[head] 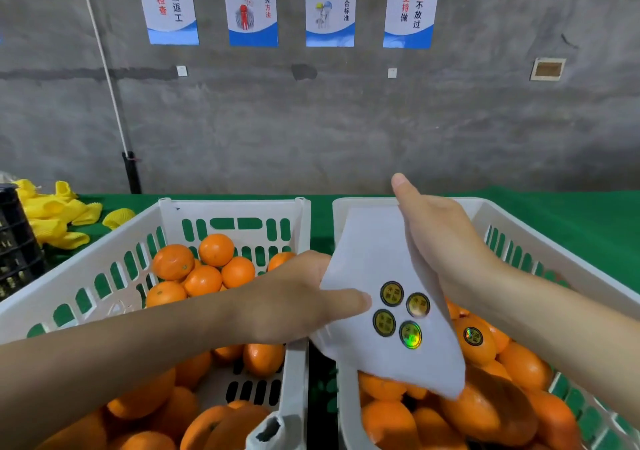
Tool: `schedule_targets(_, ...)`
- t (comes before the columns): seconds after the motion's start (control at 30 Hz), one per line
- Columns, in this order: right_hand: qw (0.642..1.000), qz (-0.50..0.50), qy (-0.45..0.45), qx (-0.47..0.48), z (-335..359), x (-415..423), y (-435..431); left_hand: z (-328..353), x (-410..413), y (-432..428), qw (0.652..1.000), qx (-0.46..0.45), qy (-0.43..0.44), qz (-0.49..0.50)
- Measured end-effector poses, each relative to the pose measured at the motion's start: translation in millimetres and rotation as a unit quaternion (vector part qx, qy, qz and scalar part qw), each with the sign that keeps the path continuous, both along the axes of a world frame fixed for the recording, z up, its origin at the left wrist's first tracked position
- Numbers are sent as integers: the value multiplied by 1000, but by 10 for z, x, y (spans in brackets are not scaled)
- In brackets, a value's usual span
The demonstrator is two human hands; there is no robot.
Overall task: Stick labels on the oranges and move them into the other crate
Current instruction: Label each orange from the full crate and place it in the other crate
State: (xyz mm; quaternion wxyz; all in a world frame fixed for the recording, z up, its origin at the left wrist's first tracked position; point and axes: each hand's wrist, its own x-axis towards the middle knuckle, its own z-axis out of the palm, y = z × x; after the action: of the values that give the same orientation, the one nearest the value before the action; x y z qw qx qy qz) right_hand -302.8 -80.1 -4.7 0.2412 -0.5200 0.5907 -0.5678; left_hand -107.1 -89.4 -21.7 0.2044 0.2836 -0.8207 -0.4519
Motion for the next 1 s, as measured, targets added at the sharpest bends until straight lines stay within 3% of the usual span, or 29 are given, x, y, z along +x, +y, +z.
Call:
schedule_targets(0.13, 998, 30, 56, 4, -63, 30, -2, 15, 10, -23, 997, 30, 63, 38)
schedule_targets(0.3, 987, -34, 152, 40, -99, 12, -72, 10, -45, -52, 975, 55, 163, 141)
schedule_targets(0.43, 944, -23, 320, -77, -158, 37, 28, 1, -24, -101, 963, 74, 178, 188)
schedule_targets(0.5, 920, 15, 361, -153, -163, 60, 63, 11, -22, -83, 967, 64, 172, 178)
schedule_targets(0.83, 922, 44, 346, -166, -97, 75, 111, -20, -1, -82, 975, 20, 154, 161)
schedule_targets(1.0, 919, 72, 346, -176, -145, 99, 109, 11, 22, -120, 969, 42, 180, 163)
